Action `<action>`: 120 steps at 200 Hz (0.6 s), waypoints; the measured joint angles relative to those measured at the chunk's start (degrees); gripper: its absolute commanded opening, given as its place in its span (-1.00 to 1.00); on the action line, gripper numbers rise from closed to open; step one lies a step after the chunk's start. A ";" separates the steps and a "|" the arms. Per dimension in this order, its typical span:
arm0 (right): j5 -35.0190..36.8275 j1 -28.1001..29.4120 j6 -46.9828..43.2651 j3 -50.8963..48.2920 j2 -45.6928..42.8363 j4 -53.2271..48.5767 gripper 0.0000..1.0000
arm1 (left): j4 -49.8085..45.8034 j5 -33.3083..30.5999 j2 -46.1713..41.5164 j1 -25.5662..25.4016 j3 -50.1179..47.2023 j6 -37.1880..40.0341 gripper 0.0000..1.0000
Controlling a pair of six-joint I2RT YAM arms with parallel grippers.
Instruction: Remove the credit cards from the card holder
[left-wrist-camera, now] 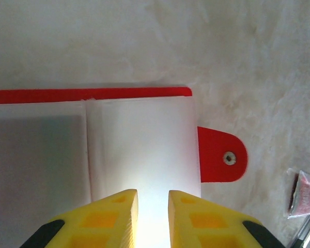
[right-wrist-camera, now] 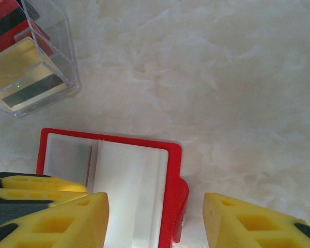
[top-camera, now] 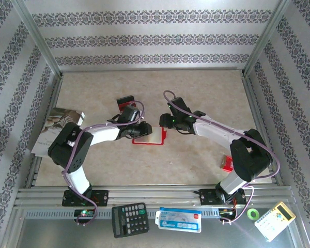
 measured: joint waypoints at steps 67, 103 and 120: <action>-0.76 0.07 0.57 -0.07 0.13 0.46 0.11 | 0.22 -0.07 -4.28 1.11 -3.02 0.63 -0.29; -0.94 2.64 -0.52 5.46 4.85 -1.44 0.20 | -0.26 -0.74 -11.67 6.99 -7.96 1.51 -0.04; -1.38 5.07 -1.22 9.64 9.03 -2.82 0.24 | -0.68 -1.44 -15.08 10.23 -10.25 2.03 0.08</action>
